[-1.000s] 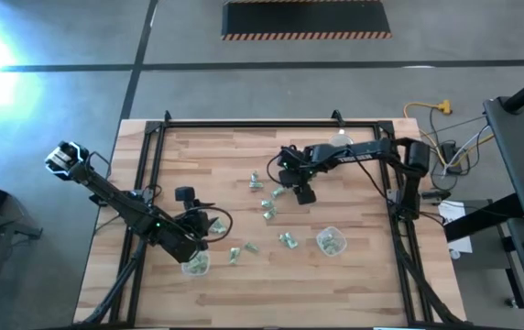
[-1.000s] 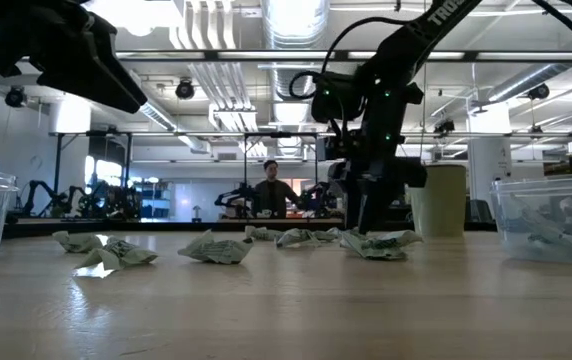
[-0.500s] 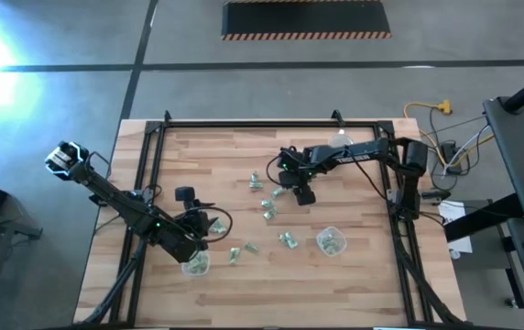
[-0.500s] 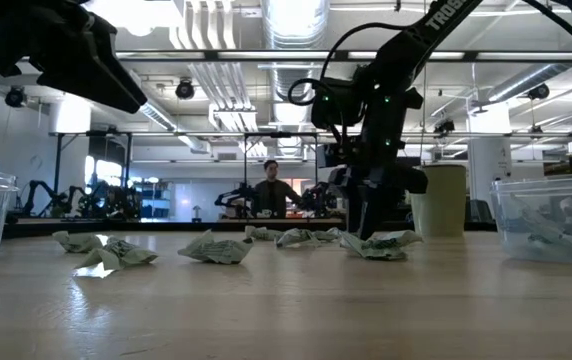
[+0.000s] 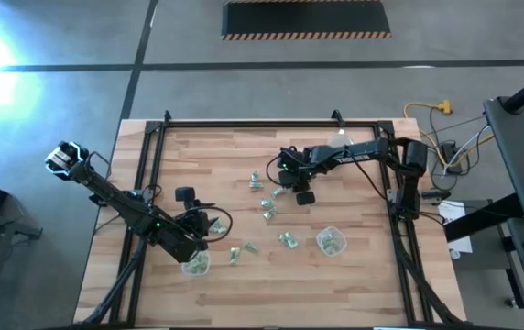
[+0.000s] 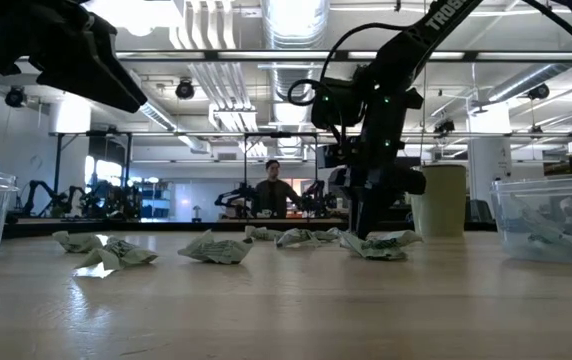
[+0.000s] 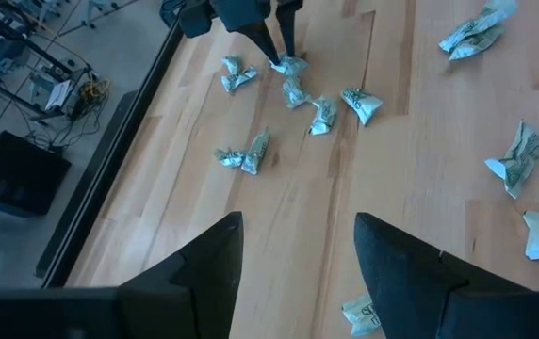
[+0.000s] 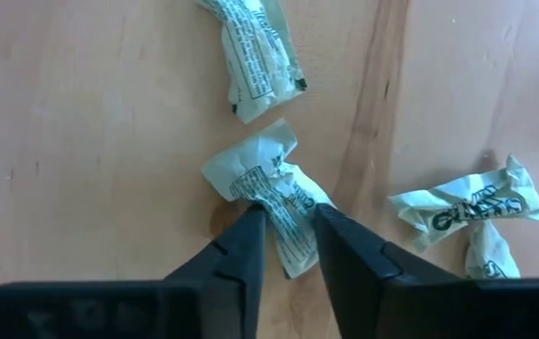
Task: Pick and place Stevia / Truvia into bins
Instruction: Put the stevia packet into the right transparent container
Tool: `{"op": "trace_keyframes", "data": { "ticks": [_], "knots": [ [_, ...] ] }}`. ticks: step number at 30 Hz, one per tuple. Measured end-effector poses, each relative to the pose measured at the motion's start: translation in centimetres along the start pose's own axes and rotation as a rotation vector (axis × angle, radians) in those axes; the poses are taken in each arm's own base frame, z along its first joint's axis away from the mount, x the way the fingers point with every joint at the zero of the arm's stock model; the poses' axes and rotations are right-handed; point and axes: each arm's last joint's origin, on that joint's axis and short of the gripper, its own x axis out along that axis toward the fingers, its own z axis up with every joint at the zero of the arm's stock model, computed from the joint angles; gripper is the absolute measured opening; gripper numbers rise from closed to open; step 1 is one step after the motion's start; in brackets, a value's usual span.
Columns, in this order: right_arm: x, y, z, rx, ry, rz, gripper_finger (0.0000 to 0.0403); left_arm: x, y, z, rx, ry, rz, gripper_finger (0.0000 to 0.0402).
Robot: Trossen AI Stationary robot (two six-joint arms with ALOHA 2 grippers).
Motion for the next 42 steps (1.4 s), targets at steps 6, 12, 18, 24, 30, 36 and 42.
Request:
{"op": "trace_keyframes", "data": {
  "ticks": [6, 12, 18, 24, 30, 36, 42],
  "knots": [
    [-0.2, 0.1, -0.1, 0.021, 0.011, 0.004, 0.005, 0.0, 0.0, 0.0, -0.001, 0.001, -0.004, 0.0187],
    [-1.2, 0.3, -0.4, 0.034, 0.032, 0.016, 0.0037, 0.0, 0.0, 0.0, -0.002, 0.0, -0.004, 0.0187],
    [-3.4, 0.5, -0.6, 0.074, 0.024, 0.015, 0.0036, 0.0, 0.0, 0.0, -0.001, 0.0, -0.004, 0.0187],
    [-6.6, 1.4, -0.7, 0.091, -0.018, 0.008, 0.0036, 0.0, 0.0, 0.0, -0.001, 0.0, -0.004, 0.0187],
    [-10.6, 3.2, -1.0, 0.095, -0.085, 0.004, 0.0036, 0.0, 0.0, 0.0, 0.001, -0.001, -0.004, 0.0187],
    [-14.4, 5.6, -1.7, 0.104, -0.167, 0.005, 0.0036, 0.0, 0.0, 0.0, 0.001, -0.001, -0.004, 0.0187],
    [-16.6, 8.4, -3.1, 0.12, -0.212, 0.034, 0.0036, 0.0, 0.0, 0.0, 0.002, -0.002, 0.0, 0.0187]
  ]
}}
